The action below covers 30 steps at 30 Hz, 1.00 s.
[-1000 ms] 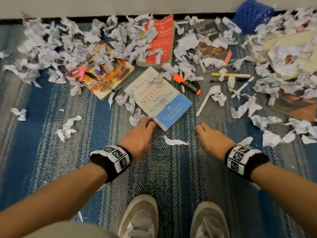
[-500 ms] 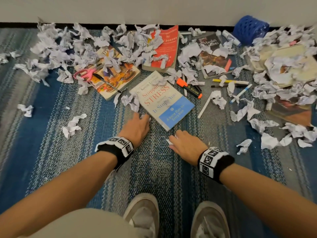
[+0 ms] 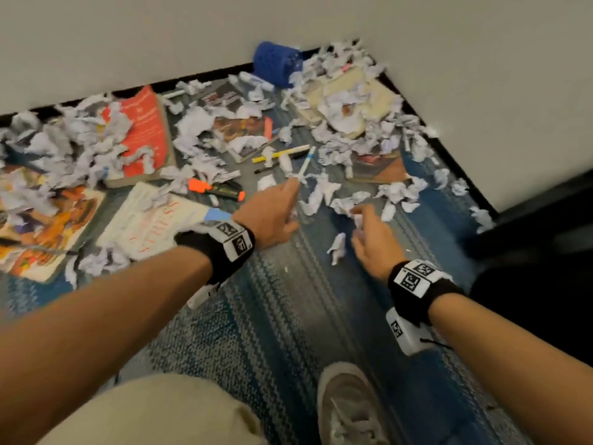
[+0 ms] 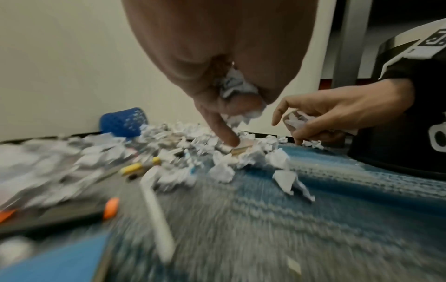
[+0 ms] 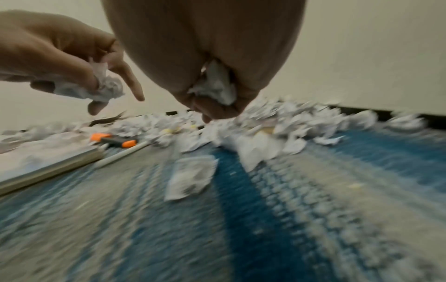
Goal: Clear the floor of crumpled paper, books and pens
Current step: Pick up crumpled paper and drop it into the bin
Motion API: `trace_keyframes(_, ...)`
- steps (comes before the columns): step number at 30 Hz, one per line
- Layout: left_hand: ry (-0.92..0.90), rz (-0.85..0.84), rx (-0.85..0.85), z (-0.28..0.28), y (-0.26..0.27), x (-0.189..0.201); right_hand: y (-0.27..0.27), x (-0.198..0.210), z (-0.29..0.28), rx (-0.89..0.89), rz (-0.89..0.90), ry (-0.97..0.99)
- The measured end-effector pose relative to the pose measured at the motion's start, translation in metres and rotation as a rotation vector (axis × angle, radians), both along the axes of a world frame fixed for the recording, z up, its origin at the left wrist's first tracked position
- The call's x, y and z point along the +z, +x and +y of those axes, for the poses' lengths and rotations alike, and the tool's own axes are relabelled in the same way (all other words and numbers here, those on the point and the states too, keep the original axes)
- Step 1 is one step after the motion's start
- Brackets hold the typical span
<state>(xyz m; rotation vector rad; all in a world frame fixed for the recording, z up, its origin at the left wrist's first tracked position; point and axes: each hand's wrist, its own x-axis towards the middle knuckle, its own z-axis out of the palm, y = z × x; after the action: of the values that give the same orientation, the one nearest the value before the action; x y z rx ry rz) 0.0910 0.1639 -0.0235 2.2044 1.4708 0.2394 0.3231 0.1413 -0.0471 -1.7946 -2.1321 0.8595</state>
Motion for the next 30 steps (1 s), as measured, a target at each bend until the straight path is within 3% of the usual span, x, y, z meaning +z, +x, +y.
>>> trace_keyframes(3,-0.002,0.086,-0.155,0.037,0.037,0.025,0.053,0.005,0.022,-0.104,-0.258,0.076)
trace_keyframes(6,0.062,0.341,-0.330,0.063,0.069,0.032,0.087,0.000,0.045,-0.205,-0.397,0.039)
trace_keyframes(8,0.115,0.458,-0.312,0.069,0.087,0.018,0.097,-0.009,0.056,-0.213,-0.408,0.085)
trace_keyframes(11,0.057,0.495,-0.207,0.069,0.112,-0.021,0.098,-0.026,0.078,-0.287,-0.387,0.135)
trace_keyframes(15,-0.090,0.389,-0.075,0.066,0.141,-0.072,0.097,-0.051,0.109,-0.409,-0.402,0.154)
trace_keyframes(19,-0.036,0.262,0.097,0.062,0.153,-0.091,0.099,-0.069,0.123,-0.481,-0.426,0.096)
trace_keyframes(22,0.053,0.246,0.144,0.066,0.155,-0.096,0.085,-0.084,0.121,-0.462,-0.447,0.139)
trace_keyframes(30,0.014,0.142,0.196,0.078,0.152,-0.101,0.065,-0.093,0.117,-0.250,-0.458,0.216)
